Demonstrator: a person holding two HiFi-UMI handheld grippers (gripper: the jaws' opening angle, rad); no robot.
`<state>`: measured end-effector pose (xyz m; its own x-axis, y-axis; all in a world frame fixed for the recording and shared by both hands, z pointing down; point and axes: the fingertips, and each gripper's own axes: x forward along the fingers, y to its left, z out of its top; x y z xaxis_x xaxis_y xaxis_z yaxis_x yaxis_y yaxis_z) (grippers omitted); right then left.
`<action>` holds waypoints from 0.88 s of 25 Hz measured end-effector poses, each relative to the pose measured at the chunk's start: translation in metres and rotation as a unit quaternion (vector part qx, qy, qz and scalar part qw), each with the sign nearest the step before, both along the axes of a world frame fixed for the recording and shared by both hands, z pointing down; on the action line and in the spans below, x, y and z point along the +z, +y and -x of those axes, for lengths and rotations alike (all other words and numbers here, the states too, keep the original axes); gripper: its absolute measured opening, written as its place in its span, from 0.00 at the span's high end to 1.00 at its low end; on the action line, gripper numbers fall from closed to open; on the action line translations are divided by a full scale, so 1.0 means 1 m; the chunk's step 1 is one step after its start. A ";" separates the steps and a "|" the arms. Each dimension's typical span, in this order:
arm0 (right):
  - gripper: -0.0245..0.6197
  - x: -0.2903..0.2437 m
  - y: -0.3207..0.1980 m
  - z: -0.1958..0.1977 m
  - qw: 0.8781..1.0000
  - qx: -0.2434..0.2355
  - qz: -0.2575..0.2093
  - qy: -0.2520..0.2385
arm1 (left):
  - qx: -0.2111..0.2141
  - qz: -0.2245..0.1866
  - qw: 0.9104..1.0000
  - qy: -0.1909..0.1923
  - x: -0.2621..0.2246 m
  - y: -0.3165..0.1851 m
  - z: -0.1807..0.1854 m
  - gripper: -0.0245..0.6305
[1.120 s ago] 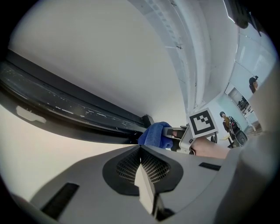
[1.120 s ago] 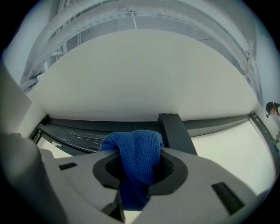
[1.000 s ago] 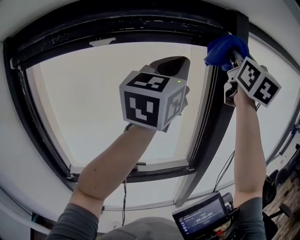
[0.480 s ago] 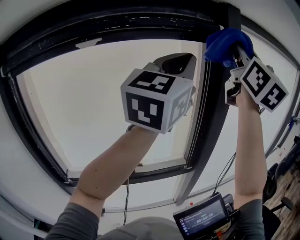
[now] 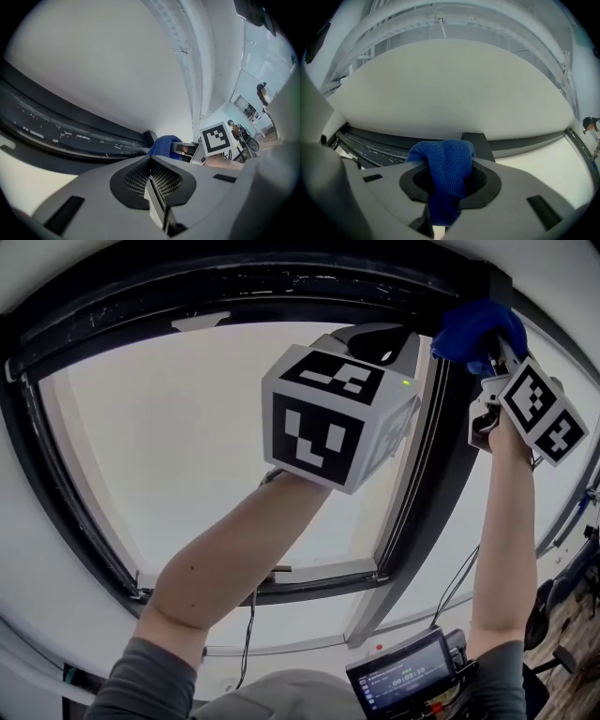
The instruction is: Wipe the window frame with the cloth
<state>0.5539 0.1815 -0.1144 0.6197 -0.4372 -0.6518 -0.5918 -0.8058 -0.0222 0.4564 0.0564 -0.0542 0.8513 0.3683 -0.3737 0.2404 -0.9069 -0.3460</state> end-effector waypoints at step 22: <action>0.78 0.292 0.003 -0.051 0.977 0.026 0.092 -0.190 | 0.010 0.026 0.994 -0.105 0.204 -0.011 -0.022 0.95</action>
<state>0.6047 0.1847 0.1780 0.8259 -0.4870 -0.2841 -0.5276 -0.8453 -0.0847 0.4784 0.0457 0.1501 0.9048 0.3713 -0.2083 0.3211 -0.9164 -0.2389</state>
